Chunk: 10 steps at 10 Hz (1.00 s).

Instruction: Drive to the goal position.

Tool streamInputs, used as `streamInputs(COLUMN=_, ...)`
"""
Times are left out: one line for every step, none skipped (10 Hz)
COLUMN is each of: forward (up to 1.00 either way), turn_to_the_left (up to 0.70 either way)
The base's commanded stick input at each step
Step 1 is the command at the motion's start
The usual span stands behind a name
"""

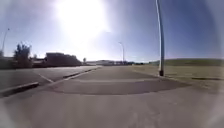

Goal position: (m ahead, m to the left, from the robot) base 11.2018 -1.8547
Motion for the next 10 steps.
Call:
streamInputs(forward=1.0, turn_to_the_left=0.01)
streamInputs(forward=1.0, turn_to_the_left=0.01)
streamInputs(forward=1.0, turn_to_the_left=-0.39)
streamInputs(forward=1.0, turn_to_the_left=-0.39)
streamInputs(forward=1.0, turn_to_the_left=-0.29)
streamInputs(forward=1.0, turn_to_the_left=-0.1)
streamInputs(forward=1.0, turn_to_the_left=0.01)
streamInputs(forward=1.0, turn_to_the_left=0.01)
streamInputs(forward=1.0, turn_to_the_left=0.01)
streamInputs(forward=1.0, turn_to_the_left=0.01)
